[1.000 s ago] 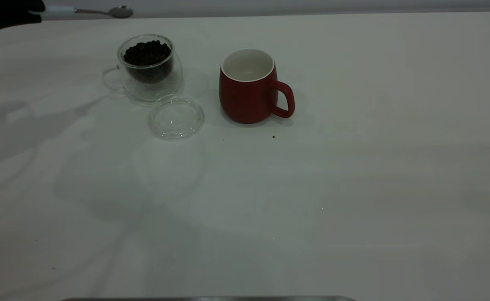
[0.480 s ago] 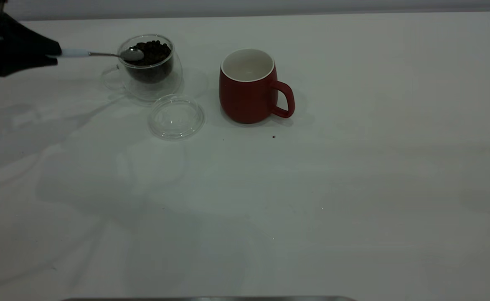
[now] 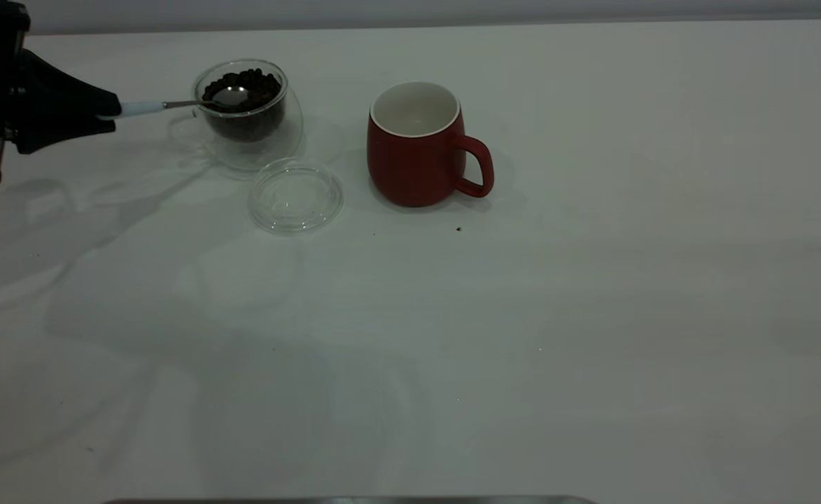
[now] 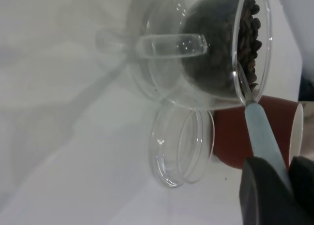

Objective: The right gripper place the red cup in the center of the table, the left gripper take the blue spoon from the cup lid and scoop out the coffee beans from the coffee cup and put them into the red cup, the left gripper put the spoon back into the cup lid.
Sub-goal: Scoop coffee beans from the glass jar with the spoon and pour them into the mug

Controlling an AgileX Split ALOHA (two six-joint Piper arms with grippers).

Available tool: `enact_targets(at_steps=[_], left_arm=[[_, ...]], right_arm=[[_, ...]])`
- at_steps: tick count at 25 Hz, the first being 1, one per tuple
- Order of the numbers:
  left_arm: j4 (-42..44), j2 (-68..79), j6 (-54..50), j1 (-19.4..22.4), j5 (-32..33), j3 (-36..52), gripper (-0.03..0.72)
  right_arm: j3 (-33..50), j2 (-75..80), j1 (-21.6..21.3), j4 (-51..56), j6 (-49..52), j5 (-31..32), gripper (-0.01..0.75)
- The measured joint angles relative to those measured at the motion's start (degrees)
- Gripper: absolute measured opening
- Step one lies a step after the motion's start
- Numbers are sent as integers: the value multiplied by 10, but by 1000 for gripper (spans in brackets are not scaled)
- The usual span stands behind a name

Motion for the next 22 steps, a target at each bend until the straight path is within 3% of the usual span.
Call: enact_targets(at_steps=[10,22], left_arm=[[-40,17,17,-32,-2,0,124],[-42,17,3,-13,30,0,124]], right_arm=[[0,0,0,0,0,0,412],[0,0,0,0,0,0,412]])
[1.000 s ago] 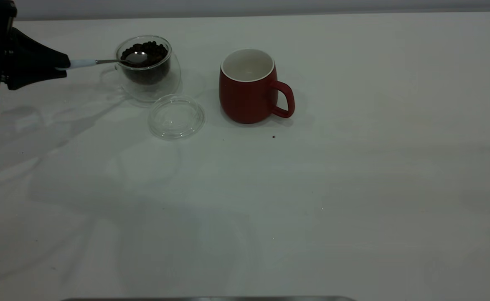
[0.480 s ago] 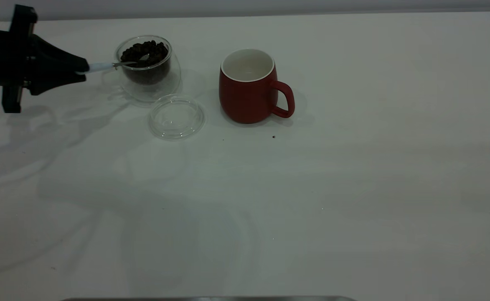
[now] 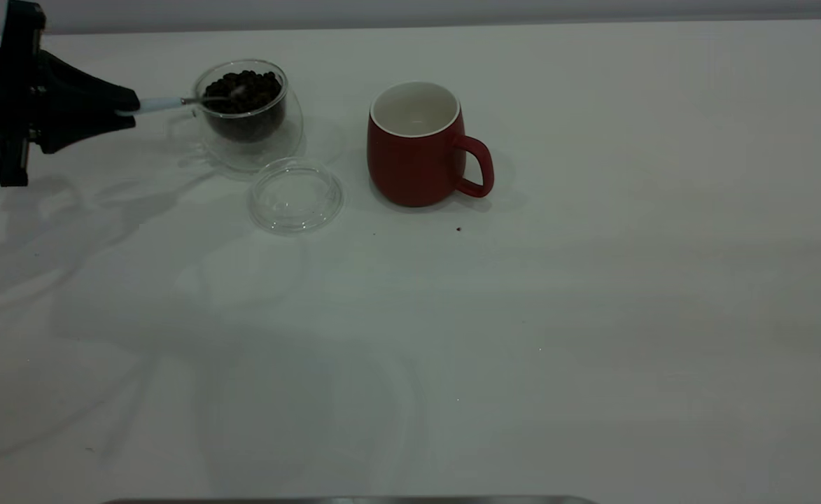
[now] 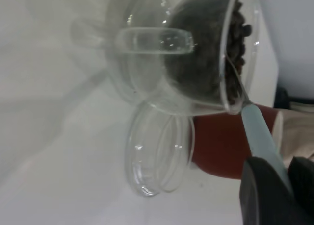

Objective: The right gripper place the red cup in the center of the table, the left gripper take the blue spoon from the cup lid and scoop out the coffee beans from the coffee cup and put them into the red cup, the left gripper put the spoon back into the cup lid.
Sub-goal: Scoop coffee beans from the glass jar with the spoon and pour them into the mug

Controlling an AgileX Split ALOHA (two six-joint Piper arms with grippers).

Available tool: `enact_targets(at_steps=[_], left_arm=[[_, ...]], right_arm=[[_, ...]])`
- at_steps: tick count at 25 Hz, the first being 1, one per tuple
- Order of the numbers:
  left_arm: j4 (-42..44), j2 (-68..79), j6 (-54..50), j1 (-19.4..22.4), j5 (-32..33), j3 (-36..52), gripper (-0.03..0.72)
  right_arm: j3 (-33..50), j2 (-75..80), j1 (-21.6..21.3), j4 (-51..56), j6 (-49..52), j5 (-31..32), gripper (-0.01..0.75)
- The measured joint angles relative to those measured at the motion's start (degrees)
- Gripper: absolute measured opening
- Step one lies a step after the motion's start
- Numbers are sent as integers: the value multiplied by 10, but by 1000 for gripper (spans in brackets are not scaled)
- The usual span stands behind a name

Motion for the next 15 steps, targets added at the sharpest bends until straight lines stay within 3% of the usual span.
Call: enact_targets(at_steps=[15], left_arm=[[45,0,-32,24,49,0,124]], right_arm=[[0,0,0,0,0,0,412]])
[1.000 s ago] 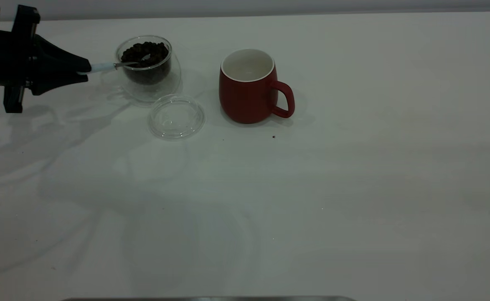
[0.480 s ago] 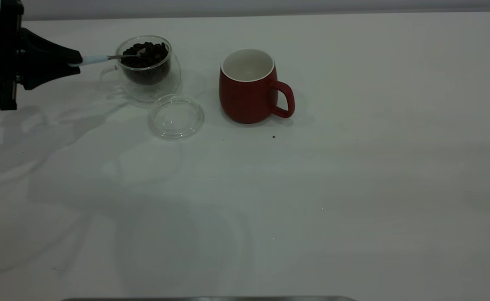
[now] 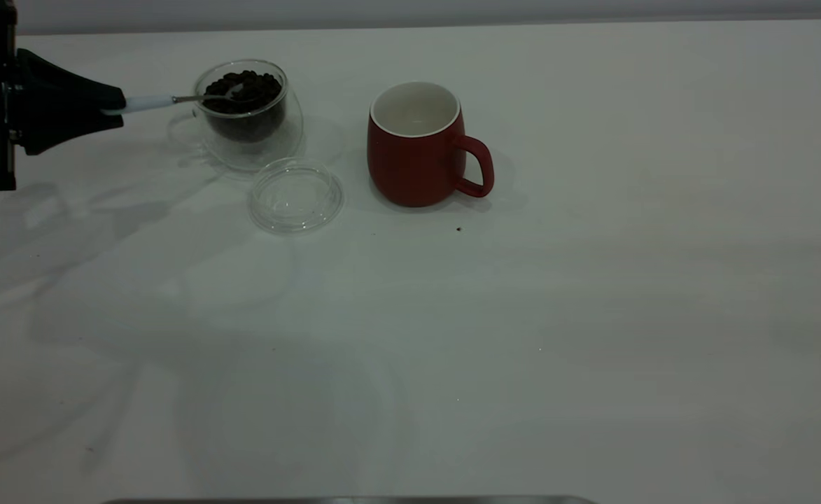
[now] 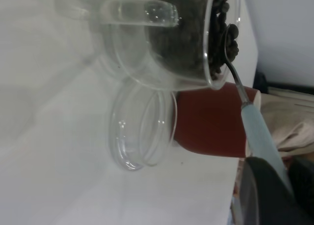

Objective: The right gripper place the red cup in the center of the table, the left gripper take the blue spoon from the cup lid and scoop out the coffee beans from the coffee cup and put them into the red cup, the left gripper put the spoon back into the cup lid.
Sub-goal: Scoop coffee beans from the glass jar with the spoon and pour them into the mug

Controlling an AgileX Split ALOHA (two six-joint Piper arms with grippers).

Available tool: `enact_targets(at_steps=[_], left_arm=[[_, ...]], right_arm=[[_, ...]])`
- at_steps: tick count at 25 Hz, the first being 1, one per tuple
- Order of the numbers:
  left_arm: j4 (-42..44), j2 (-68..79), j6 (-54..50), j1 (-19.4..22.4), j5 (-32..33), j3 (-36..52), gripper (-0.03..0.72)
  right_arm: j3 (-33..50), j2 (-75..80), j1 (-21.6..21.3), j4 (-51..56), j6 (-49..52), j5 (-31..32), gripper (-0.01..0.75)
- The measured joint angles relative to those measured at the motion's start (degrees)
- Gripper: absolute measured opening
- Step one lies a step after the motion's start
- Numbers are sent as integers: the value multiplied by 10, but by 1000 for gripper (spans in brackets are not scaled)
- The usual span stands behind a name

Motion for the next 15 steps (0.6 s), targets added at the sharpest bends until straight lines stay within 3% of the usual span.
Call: enact_targets(at_steps=[15], left_arm=[[2,0,0,0,96,0,123]], right_arm=[[0,0,0,0,0,0,412]])
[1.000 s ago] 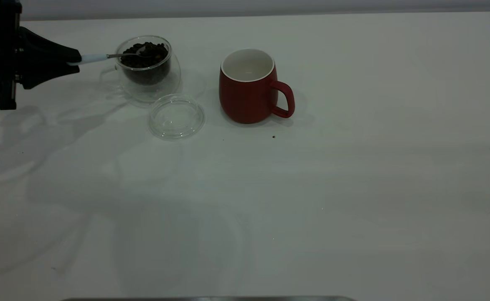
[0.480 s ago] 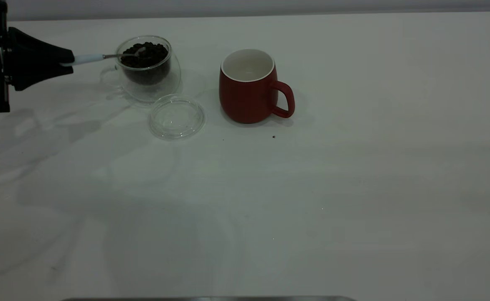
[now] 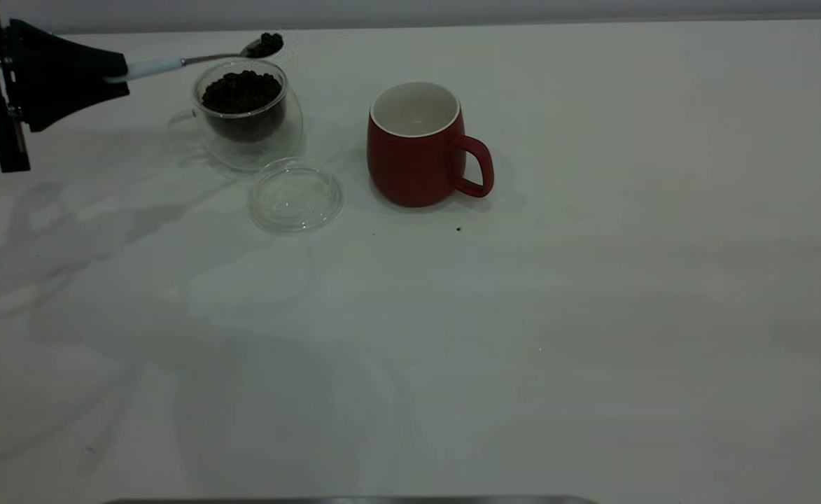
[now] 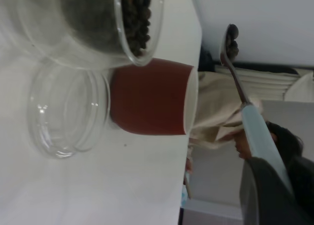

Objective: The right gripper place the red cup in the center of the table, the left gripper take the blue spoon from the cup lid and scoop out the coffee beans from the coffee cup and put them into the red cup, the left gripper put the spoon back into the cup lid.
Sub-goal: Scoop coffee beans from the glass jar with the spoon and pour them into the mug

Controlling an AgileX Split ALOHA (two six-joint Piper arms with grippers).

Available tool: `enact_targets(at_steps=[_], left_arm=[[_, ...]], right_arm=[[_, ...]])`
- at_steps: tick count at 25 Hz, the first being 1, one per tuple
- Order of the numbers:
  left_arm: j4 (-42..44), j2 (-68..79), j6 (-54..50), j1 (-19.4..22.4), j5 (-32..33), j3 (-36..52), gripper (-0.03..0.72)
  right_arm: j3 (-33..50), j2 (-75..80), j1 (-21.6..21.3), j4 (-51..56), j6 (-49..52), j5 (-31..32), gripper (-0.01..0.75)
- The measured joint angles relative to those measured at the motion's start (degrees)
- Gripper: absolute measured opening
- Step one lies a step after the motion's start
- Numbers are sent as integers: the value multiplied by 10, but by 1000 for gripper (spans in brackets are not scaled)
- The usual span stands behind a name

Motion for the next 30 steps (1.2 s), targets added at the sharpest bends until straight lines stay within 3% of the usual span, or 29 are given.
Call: enact_targets(at_steps=[11,20,30], left_arm=[[13,0,0,-47,4,0,123],[-15,0,1,-117,-50,0,123],[-56,0,28,-166,-111,0,123]], right_arm=[[0,0,0,0,0,0,412],[0,0,0,0,0,0,412],[0,0,0,0,0,0,412]])
